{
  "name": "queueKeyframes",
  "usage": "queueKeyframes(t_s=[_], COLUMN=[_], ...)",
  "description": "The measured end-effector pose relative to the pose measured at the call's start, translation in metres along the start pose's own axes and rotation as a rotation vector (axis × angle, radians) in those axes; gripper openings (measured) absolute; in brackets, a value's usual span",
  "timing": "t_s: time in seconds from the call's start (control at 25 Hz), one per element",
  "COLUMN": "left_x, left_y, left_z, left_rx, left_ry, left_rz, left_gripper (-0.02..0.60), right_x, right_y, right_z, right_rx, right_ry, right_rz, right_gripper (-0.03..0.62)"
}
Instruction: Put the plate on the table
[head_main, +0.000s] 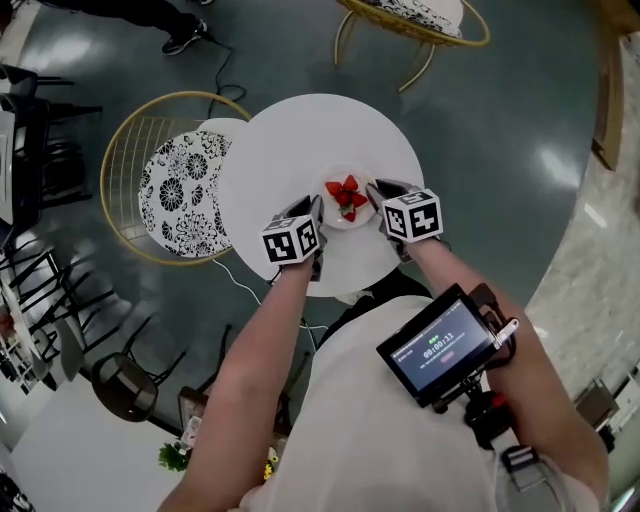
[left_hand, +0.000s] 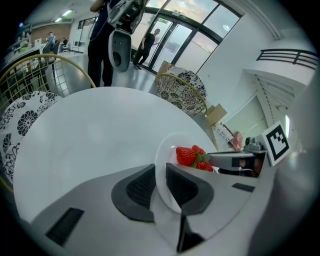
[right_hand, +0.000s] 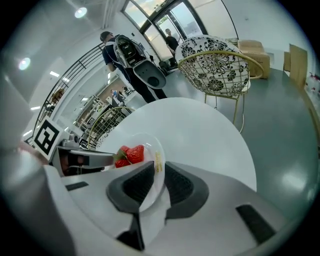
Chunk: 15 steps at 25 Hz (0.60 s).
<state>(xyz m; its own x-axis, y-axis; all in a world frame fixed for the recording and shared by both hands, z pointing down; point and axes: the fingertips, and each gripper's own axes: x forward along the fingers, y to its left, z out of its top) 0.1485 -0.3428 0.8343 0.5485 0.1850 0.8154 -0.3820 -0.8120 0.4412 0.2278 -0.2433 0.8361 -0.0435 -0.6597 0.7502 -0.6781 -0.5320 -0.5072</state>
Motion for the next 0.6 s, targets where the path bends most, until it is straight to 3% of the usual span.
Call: queueKeyframes(t_s=[0.4, 0.6], left_x=[0.0023, -0.0041], left_y=[0.0000, 0.0070], left_z=[0.0011, -0.0009], left_rx=[0.140, 0.083], left_ry=[0.050, 0.033], left_rz=[0.112, 0.123], left_gripper=[0.066, 0.066], right_x=[0.0035, 0.0017], right_y=[0.0007, -0.0007], right_z=[0.0012, 0.0020], right_rx=[-0.172, -0.164], right_ry=[0.004, -0.023], right_rz=[-0.075, -0.098], right_gripper=[0.058, 0.058])
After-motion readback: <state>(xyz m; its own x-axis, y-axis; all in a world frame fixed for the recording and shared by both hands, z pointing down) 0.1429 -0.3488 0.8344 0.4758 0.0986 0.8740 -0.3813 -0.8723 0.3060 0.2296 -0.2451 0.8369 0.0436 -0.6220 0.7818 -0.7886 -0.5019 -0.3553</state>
